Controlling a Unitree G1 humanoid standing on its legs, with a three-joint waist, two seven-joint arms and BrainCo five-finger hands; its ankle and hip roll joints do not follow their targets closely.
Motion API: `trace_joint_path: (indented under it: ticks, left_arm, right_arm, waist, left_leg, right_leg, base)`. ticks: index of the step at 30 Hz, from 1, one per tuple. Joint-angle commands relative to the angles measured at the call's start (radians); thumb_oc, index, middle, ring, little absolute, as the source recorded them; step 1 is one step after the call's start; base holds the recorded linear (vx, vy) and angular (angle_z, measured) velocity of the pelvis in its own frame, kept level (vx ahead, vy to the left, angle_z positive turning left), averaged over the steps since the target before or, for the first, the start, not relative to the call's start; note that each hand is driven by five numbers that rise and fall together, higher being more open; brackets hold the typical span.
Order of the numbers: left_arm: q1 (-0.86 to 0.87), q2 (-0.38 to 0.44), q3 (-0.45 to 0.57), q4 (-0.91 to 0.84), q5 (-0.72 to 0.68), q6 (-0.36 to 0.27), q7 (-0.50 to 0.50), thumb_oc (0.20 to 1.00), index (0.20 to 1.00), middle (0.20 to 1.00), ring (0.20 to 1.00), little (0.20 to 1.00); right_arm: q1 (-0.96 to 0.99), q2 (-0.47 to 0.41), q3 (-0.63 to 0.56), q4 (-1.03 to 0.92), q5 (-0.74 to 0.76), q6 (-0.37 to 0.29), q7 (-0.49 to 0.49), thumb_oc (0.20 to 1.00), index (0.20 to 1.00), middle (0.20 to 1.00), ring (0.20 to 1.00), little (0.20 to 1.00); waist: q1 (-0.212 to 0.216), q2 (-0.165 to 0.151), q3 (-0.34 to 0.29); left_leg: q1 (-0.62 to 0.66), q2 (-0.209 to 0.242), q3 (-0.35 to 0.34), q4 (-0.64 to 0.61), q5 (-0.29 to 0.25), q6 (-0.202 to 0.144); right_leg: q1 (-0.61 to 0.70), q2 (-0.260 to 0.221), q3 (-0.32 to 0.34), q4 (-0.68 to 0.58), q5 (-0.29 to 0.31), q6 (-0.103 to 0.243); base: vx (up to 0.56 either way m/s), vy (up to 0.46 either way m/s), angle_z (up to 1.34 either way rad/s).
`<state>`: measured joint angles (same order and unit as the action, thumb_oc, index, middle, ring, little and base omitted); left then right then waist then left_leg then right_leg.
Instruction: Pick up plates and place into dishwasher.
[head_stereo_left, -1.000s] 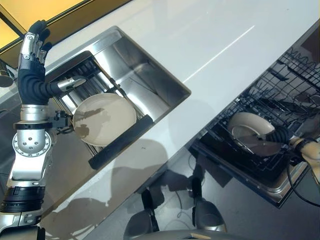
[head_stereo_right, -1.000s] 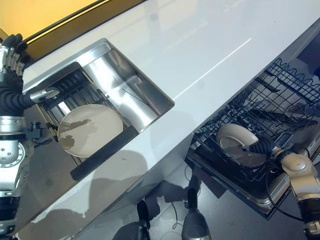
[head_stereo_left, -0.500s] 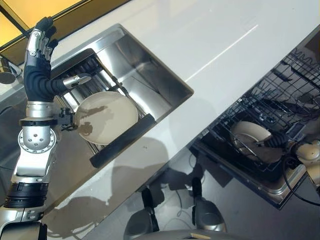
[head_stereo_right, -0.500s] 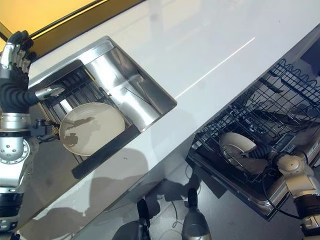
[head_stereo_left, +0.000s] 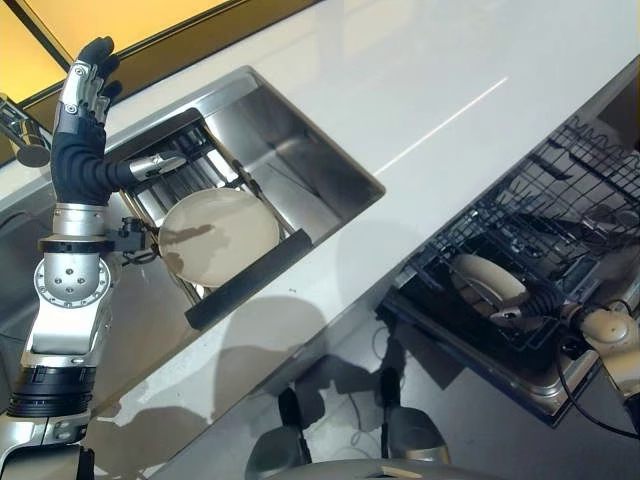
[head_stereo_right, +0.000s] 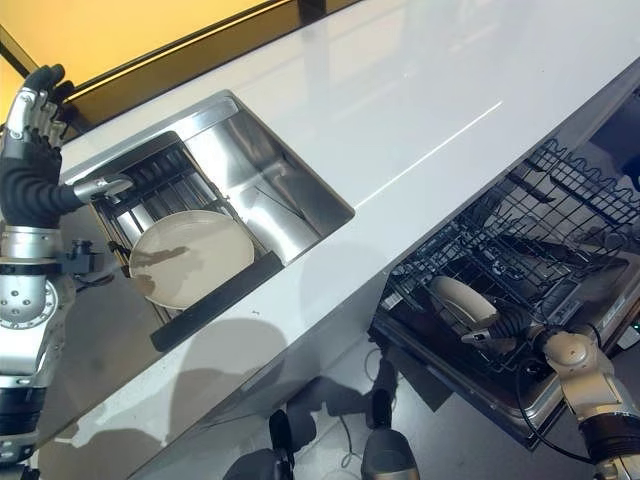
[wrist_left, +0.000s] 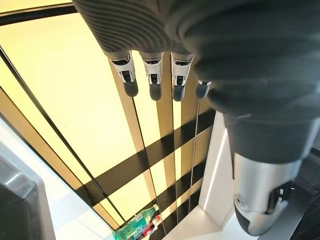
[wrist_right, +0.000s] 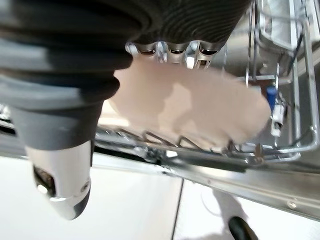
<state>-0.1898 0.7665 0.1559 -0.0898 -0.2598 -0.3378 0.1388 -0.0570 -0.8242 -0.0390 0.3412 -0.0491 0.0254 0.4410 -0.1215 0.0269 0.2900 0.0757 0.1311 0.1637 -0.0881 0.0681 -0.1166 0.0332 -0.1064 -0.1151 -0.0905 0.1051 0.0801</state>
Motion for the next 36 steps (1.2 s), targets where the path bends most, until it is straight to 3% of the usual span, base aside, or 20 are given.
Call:
trace_joint_path:
  ticks: [1, 7, 10, 18, 28, 36]
  left_arm:
    - [0.073, 0.008, 0.068, 0.077, 0.085, 0.079, 0.039, 1.000, 1.000, 1.000, 1.000, 1.000]
    - [0.164, 0.021, 0.114, 0.152, 0.190, 0.177, 0.078, 1.000, 1.000, 1.000, 1.000, 1.000]
    - [0.141, 0.020, 0.080, 0.210, 0.212, 0.204, 0.041, 1.000, 1.000, 1.000, 1.000, 1.000]
    - [0.051, 0.043, -0.030, 0.386, 0.270, 0.352, -0.048, 1.000, 1.000, 1.000, 1.000, 1.000]
    - [-0.036, 0.107, -0.093, 0.563, 0.228, 0.374, -0.108, 1.000, 1.000, 1.000, 1.000, 1.000]
    - [-0.139, 0.111, -0.138, 0.767, 0.225, 0.452, -0.007, 1.000, 1.000, 1.000, 1.000, 1.000]
  right_arm:
    - [0.026, -0.061, -0.059, -0.124, -0.005, -0.030, -0.041, 1.000, 1.000, 1.000, 1.000, 1.000]
    - [0.049, -0.064, -0.149, -0.327, -0.007, -0.046, -0.081, 1.000, 1.000, 1.000, 1.000, 1.000]
    - [0.045, -0.057, -0.186, -0.374, 0.016, -0.059, -0.117, 1.000, 1.000, 1.000, 1.000, 1.000]
    - [0.046, -0.024, -0.201, -0.438, 0.040, -0.078, -0.142, 1.000, 1.000, 1.000, 1.000, 1.000]
    - [0.075, -0.064, -0.200, -0.437, 0.086, -0.086, -0.146, 1.000, 1.000, 1.000, 1.000, 1.000]
    - [-0.009, -0.137, -0.153, -0.401, 0.117, -0.072, -0.159, 1.000, 1.000, 1.000, 1.000, 1.000]
  waist:
    - [0.004, -0.013, -0.109]
    - [0.025, -0.006, -0.114]
    - [0.006, -0.002, -0.130]
    - [-0.031, 0.012, -0.154]
    - [-0.076, 0.010, -0.126]
    - [-0.113, 0.022, -0.056]
  left_leg:
    - [-0.056, 0.093, -0.039, 0.169, -0.044, -0.056]
    - [-0.052, 0.064, -0.155, 0.090, -0.013, -0.033]
    - [-0.032, 0.062, -0.124, 0.059, -0.009, -0.033]
    - [0.016, 0.032, -0.080, 0.046, -0.039, -0.014]
    - [0.031, 0.001, -0.051, 0.061, -0.077, 0.011]
    - [-0.010, -0.035, -0.034, 0.082, -0.085, 0.023]
  right_leg:
    - [-0.012, -0.002, 0.063, 0.032, -0.052, 0.029]
    - [0.009, 0.006, 0.126, 0.040, -0.066, 0.031]
    - [0.007, -0.010, 0.116, 0.036, -0.062, 0.043]
    - [0.009, -0.043, 0.121, 0.050, -0.062, 0.070]
    - [-0.016, -0.061, 0.170, 0.083, -0.066, 0.095]
    - [-0.092, -0.089, 0.216, 0.129, -0.057, 0.112]
  base:
    - [0.14, 0.101, -0.15]
    - [0.07, 0.179, -0.38]
    - [0.03, 0.198, -0.26]
    - [0.08, 0.158, -0.01]
    - [0.06, 0.094, -0.09]
    - [-0.03, 0.144, -0.15]
